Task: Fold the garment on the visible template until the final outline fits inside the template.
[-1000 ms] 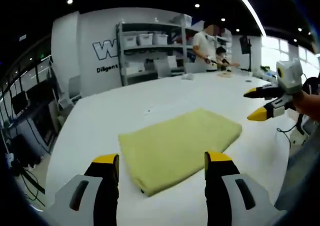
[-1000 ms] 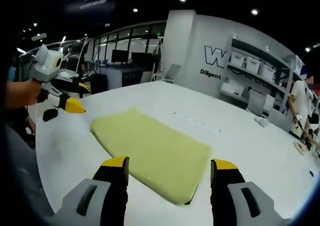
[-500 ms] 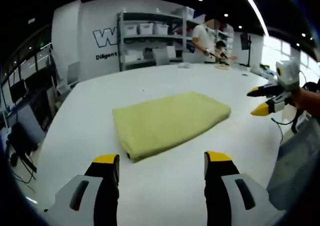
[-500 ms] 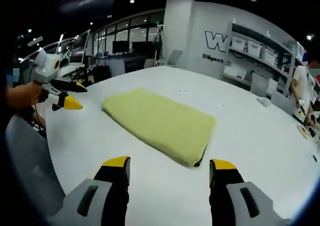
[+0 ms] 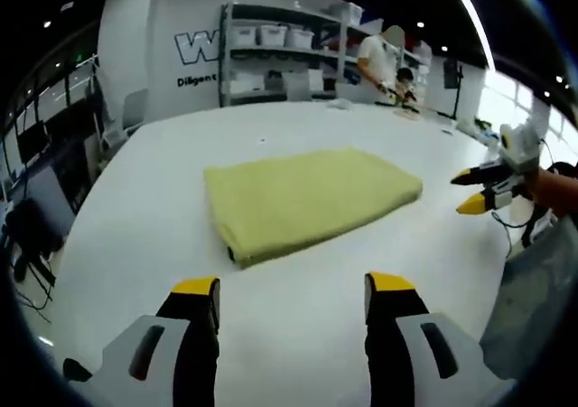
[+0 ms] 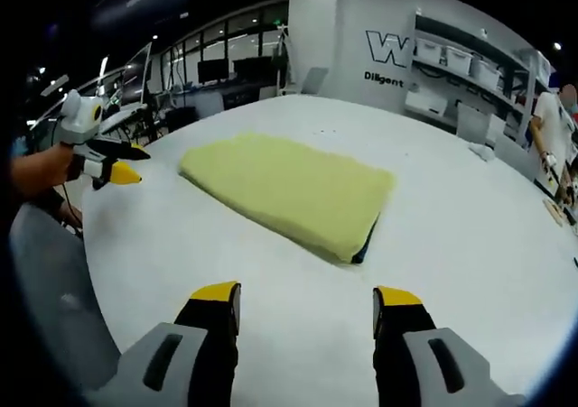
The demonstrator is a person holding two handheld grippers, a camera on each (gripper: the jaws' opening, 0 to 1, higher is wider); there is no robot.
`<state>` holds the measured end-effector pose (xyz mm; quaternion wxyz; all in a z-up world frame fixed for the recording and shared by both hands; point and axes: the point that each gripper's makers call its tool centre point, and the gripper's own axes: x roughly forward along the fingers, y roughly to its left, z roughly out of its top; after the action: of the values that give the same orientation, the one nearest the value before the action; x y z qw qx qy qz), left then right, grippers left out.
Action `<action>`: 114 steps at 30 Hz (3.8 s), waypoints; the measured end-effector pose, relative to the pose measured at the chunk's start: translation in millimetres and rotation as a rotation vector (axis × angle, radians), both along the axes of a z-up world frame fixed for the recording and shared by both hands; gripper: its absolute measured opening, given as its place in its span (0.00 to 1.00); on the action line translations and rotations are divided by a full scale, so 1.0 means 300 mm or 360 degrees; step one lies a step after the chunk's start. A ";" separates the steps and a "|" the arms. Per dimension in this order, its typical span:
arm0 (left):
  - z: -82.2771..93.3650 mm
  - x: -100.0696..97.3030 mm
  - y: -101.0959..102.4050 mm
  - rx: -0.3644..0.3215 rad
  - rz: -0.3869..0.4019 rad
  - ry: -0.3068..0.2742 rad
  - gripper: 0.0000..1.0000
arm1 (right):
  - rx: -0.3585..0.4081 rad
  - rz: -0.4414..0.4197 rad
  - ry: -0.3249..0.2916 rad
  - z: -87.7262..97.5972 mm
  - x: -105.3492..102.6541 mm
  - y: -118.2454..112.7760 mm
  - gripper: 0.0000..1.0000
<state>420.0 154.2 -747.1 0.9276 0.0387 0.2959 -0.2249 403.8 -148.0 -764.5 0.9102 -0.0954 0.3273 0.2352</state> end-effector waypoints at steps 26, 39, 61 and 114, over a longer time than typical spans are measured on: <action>-0.063 0.131 0.048 0.0005 0.0088 0.0060 0.38 | -0.0025 -0.0037 0.0024 -0.025 0.156 -0.029 0.17; -0.080 0.200 0.086 0.0005 0.0177 0.0076 0.22 | -0.0021 -0.0059 0.0036 -0.039 0.186 -0.031 0.12; -0.125 0.236 0.068 -0.0011 0.0193 0.0160 0.00 | -0.0011 -0.0056 0.0036 -0.043 0.200 -0.032 0.09; -0.135 0.240 0.072 0.0038 0.0158 0.0166 0.00 | 0.0357 -0.0210 0.0143 -0.089 0.247 -0.036 0.08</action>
<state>492.1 175.9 -787.7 0.9204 0.0232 0.3480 -0.1769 477.8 -158.8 -791.0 0.9131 0.0393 0.3449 0.2140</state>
